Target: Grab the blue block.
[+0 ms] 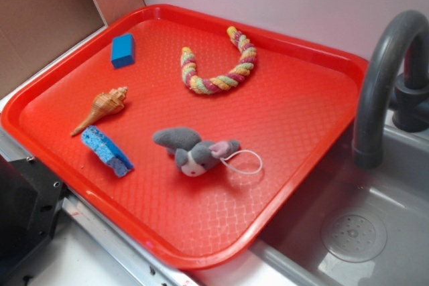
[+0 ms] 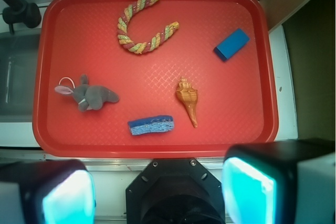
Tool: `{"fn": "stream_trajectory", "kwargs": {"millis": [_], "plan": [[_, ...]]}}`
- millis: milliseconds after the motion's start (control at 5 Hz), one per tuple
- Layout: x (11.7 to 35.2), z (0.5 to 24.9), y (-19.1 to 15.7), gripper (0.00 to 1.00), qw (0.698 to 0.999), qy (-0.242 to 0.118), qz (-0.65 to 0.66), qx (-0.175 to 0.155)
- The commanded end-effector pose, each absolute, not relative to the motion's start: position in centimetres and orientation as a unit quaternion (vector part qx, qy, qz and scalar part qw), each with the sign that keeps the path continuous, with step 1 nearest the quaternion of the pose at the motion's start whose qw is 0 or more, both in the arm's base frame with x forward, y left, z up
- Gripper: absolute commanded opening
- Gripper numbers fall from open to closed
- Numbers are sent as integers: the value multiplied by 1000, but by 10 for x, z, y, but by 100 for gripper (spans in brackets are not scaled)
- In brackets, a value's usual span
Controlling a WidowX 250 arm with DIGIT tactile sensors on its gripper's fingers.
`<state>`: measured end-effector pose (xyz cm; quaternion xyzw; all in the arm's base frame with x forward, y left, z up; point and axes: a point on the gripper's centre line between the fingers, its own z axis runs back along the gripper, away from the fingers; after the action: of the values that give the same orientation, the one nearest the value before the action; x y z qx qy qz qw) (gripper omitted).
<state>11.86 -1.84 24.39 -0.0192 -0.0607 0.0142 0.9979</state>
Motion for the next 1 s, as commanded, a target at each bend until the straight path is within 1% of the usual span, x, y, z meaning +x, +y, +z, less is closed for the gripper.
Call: {"fn": "stream_trajectory", "kwargs": {"millis": [0,200,400,600,800], "plan": [[119,244,-18,100,998,-61,14,-19],[129,232,-3,100,988,-67,134,-26],[143,213,17,100,963,-84,256,-25],[161,189,34,100,923,-96,374,-8],[181,166,51,100,873,-111,475,20]]}}
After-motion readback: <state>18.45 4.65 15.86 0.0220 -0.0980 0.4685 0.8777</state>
